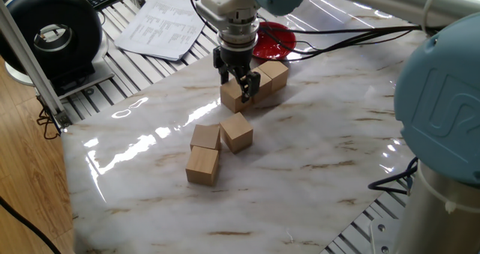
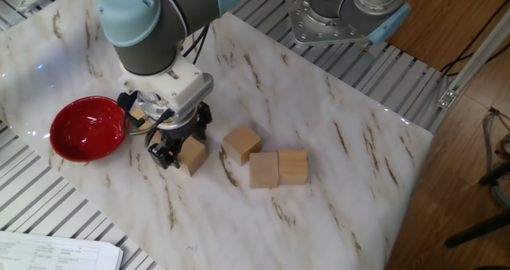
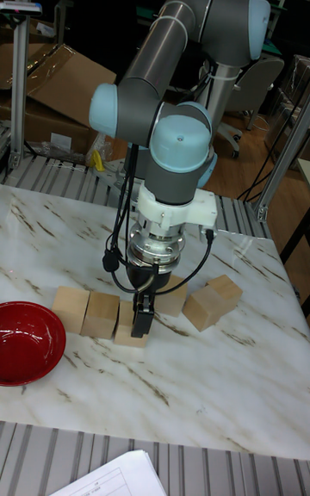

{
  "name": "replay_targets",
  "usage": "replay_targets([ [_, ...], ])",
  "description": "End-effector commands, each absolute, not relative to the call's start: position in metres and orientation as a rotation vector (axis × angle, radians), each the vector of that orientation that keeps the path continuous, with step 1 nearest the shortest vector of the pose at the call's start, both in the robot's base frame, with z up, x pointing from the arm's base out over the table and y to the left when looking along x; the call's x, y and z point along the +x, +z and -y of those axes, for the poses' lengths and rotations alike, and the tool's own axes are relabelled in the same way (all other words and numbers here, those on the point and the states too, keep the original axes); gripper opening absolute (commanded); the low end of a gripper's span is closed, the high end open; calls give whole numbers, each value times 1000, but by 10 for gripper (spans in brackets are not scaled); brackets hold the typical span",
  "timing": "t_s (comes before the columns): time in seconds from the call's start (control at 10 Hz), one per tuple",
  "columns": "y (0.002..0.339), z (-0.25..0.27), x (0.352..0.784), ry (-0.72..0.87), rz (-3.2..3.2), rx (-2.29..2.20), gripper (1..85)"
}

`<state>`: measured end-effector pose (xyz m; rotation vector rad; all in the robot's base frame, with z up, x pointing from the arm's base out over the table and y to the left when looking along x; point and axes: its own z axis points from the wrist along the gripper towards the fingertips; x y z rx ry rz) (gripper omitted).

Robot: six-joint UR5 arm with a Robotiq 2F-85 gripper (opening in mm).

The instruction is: Stack the blocks into a pyramid shape

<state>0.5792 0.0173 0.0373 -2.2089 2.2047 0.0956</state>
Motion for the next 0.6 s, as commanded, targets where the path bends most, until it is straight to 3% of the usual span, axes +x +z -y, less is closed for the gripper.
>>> replay_targets([
  [0.0, 45, -21, 577, 114, -2215, -2182, 747],
  [0.5, 59, -22, 579, 88, -2233, -2172, 737],
])
